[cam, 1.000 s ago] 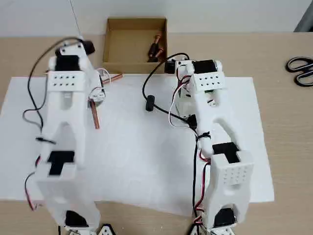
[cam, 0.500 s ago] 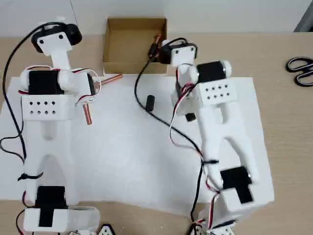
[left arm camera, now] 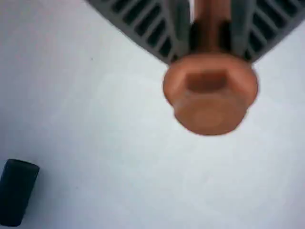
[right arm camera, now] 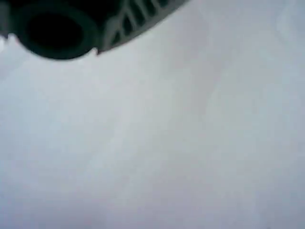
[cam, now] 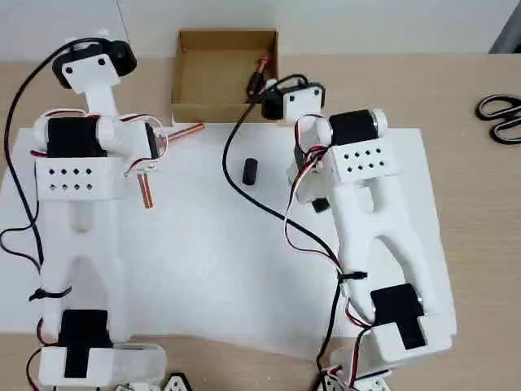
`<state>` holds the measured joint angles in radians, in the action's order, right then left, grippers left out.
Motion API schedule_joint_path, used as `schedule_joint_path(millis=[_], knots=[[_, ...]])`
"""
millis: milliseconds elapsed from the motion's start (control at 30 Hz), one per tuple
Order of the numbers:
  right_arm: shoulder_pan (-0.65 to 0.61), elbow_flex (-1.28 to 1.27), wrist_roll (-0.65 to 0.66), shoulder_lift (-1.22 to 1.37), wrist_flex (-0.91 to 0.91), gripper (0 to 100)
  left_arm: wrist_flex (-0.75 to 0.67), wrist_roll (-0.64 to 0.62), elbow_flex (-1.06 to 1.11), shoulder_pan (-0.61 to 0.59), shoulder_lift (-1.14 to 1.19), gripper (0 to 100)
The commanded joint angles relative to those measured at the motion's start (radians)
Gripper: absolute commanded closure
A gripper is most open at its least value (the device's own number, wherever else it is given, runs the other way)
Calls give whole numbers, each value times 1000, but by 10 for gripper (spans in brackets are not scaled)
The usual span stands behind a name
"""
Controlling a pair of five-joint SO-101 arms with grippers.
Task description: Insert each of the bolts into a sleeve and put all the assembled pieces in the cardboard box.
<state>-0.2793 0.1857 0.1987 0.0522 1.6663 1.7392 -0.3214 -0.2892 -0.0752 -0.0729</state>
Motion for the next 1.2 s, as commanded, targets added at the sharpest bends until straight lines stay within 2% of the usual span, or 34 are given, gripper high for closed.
schedule_joint_path(millis=[0, 367, 567, 800, 967, 1167], knots=[[-8, 3, 14, -65, -4, 995, 12, 0, -8, 6, -60, 994], [-2, -8, 8, -348, 8, 995, 12, 0, -8, 6, -60, 994], [-2, -160, 14, -386, 5, 995, 12, -2, -8, 6, -60, 994], [-7, -186, 14, -512, -10, 995, 12, -2, -8, 6, -75, 994], [-8, -371, 14, -690, -157, 995, -17, 0, -4, 11, -192, 994], [-4, -758, 8, -872, -532, 995, -44, 0, -2, 12, -287, 994]])
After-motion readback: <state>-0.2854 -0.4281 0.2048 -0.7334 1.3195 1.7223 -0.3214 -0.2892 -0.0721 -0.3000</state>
